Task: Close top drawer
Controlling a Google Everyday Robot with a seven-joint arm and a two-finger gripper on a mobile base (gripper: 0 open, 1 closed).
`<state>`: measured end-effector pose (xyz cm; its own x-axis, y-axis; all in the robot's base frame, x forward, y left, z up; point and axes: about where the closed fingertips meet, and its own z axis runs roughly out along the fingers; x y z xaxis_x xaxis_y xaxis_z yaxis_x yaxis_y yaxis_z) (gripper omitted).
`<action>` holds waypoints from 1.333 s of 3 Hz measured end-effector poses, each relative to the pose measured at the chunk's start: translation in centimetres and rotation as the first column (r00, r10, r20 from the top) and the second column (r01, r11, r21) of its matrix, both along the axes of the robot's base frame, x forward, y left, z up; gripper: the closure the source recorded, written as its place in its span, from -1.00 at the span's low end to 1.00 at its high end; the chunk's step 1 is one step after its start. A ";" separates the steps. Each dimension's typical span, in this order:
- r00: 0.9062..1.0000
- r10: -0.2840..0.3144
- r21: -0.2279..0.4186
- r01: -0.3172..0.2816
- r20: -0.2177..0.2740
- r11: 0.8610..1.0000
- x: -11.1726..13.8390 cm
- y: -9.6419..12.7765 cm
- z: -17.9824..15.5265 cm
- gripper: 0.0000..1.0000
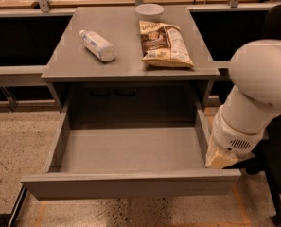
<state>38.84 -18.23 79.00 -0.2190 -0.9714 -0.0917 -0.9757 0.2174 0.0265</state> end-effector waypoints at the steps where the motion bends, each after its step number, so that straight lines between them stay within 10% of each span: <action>1: 0.995 -0.007 0.008 0.008 -0.098 1.000 -1.5 0.7 -4.6 1.00; 3: 0.957 -0.039 0.012 0.044 -0.286 0.999 -3.5 0.7 -13.6 1.00; 4: 0.957 -0.039 0.012 0.045 -0.286 0.999 -3.5 0.7 -13.6 1.00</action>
Offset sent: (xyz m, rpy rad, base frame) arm -0.0445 0.0062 -0.1503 0.0234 0.3284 -0.0609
